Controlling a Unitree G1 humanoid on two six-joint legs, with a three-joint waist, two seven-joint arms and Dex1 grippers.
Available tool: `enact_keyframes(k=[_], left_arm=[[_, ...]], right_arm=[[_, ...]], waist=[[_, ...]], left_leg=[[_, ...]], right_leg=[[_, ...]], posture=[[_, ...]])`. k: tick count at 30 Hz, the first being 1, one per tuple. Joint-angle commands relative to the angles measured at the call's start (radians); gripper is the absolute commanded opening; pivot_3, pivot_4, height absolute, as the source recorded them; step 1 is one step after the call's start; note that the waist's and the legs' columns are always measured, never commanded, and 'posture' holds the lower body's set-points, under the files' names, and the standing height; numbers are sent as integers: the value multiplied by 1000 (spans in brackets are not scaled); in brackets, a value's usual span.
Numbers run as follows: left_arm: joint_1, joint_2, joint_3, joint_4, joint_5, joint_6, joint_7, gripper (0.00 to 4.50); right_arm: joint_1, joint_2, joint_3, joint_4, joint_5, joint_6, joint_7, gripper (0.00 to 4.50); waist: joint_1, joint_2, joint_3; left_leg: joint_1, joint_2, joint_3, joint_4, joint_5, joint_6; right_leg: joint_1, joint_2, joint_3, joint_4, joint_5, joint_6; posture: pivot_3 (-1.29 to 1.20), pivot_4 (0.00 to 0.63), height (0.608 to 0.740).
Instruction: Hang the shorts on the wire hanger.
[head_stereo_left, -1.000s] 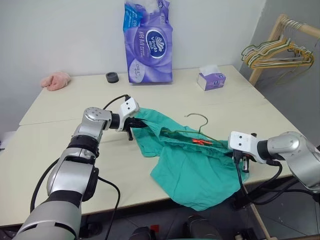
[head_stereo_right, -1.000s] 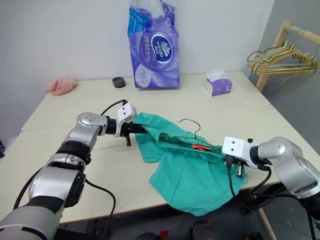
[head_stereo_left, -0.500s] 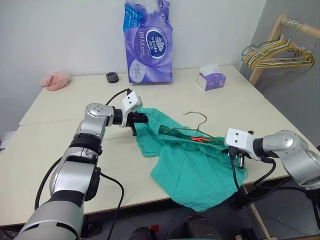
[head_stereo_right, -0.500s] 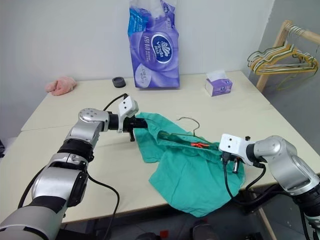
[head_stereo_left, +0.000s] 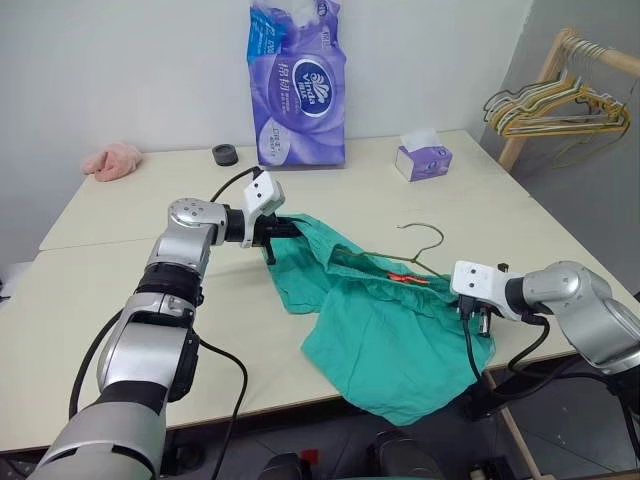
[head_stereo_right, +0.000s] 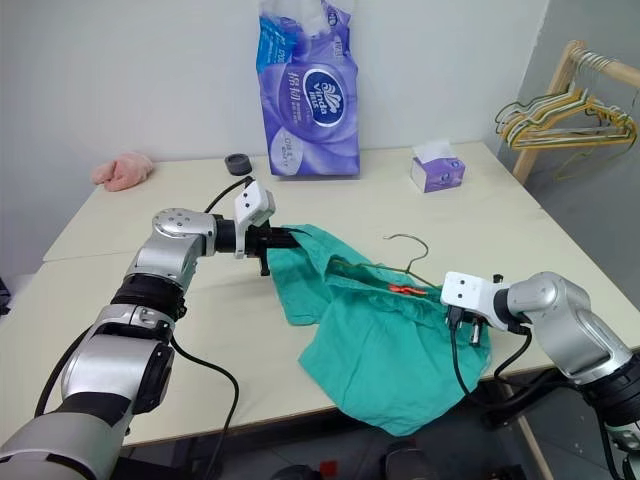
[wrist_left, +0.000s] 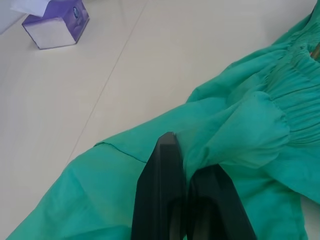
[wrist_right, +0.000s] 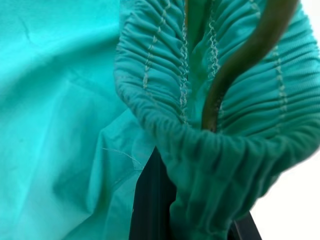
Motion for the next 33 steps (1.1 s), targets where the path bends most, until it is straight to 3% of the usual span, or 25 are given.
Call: enact_keyframes(k=[1, 8, 15, 18, 23, 28, 33], left_arm=[[-2, 21, -6, -57, 13, -50, -8, 27], [15, -19, 6, -210, -52, 52, -36, 27], [103, -5, -29, -256, -15, 51, -20, 27], [143, -4, -33, -251, 5, 14, 21, 603], [135, 11, -16, -153, 59, -97, 162, 2022], [65, 53, 35, -13, 54, -139, 248, 2022], [-2, 61, 109, 32, -37, -48, 181, 2022]], right_arm=[[-20, -12, -5, 20, -28, -33, 7, 0], [-32, -15, -19, 23, -22, -39, 30, 0], [-31, 32, -58, -22, 36, 40, 29, 0], [-16, 39, -91, -67, 80, 98, 27, 0], [27, 29, -147, -141, 145, 183, 22, 0], [69, 10, -205, -188, 195, 241, 8, 0], [92, -16, -252, -212, 245, 290, 6, 0]], waist=[[0, 0, 0], [1, 0, 0], [-3, 1, -1], [-1, 1, -1], [10, 0, -1], [21, 0, -1], [23, 0, -1]], left_leg=[[0, 0, 0, 0, 0, 0], [0, -1, 0, 0, 0, 0], [1, -1, -1, 0, 0, 0], [0, -1, -1, 0, 0, 0], [0, -1, -1, 1, 0, 0], [0, -2, -1, 1, 0, 0], [0, -3, -1, 1, 0, 0]], right_leg=[[0, 0, 0, 0, 0, 0], [0, -1, 0, 0, 0, 0], [0, -1, 0, 2, 0, 0], [0, -1, 0, 2, 0, 0], [0, -1, 0, 2, 0, 0], [0, -2, 0, 2, 0, 0], [0, -2, -1, 2, 0, 0]], posture=[[-186, 7, 740], [-187, 6, 740], [-186, 5, 740], [-183, 5, 740], [-182, 5, 740], [-187, 3, 740], [-194, 1, 740]])
